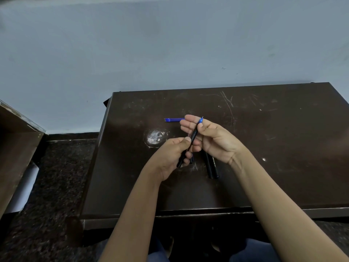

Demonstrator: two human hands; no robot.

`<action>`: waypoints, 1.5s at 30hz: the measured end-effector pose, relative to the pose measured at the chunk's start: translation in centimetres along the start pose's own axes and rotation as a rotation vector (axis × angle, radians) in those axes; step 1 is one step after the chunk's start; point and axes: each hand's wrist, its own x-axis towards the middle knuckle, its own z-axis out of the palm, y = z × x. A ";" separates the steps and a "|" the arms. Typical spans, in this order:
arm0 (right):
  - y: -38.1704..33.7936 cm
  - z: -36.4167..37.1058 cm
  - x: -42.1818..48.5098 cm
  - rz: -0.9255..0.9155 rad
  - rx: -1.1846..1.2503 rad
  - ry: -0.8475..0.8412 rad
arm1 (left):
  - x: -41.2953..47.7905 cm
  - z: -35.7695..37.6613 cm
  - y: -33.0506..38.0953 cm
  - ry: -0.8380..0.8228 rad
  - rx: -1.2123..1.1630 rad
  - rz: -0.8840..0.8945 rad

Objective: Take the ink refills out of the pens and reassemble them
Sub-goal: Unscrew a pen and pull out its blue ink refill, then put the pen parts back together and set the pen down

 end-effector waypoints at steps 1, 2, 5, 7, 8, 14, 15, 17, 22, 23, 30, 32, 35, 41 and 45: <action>-0.2 0.1 -0.2 0.002 0.041 -0.025 | -0.1 -0.1 0.1 -0.035 -0.033 -0.015; -0.4 0.1 -0.4 -0.001 0.060 -0.037 | -0.2 -0.1 0.2 -0.069 -0.061 -0.026; -0.6 0.1 -0.3 -0.035 -0.015 0.036 | -0.2 -0.1 0.2 -0.083 -0.087 -0.022; -0.3 0.1 0.0 -0.062 -0.067 0.117 | 0.2 -0.1 -0.1 -0.018 -0.003 0.031; -0.2 0.2 0.1 -0.070 -0.067 0.150 | 0.4 -0.2 -0.3 0.020 0.057 0.068; 1.3 0.6 0.8 -0.134 -0.074 0.313 | 1.1 -0.2 -1.6 0.315 0.547 0.328; 1.6 0.7 1.0 -0.142 -0.073 0.342 | 1.1 -0.1 -1.6 0.364 0.640 0.360; 2.2 0.8 1.1 -0.151 -0.083 0.363 | 1.0 0.0 -1.5 0.431 0.747 0.380; 2.4 -0.3 0.8 -0.145 -0.818 0.510 | 1.0 -0.5 -1.6 0.497 0.663 0.252; 2.7 -0.5 0.8 -0.153 -1.114 0.540 | 1.0 -0.7 -1.7 0.524 0.634 0.238; 6.0 0.6 0.8 0.093 -1.776 0.348 | 1.5 -1.2 -2.0 0.580 0.572 0.199; 6.0 0.8 0.8 0.068 -1.789 0.369 | 1.5 -1.2 -2.0 0.565 0.538 0.196; 5.6 0.4 1.0 0.045 -1.627 0.419 | 1.4 -1.5 -1.9 0.549 0.515 0.199; 2.1 -0.1 1.3 -0.312 -0.241 0.705 | 0.9 -1.2 -1.4 0.481 0.615 0.268; 0.9 -0.6 1.2 -0.359 -0.002 0.648 | 0.7 -1.1 -1.1 0.456 0.649 0.308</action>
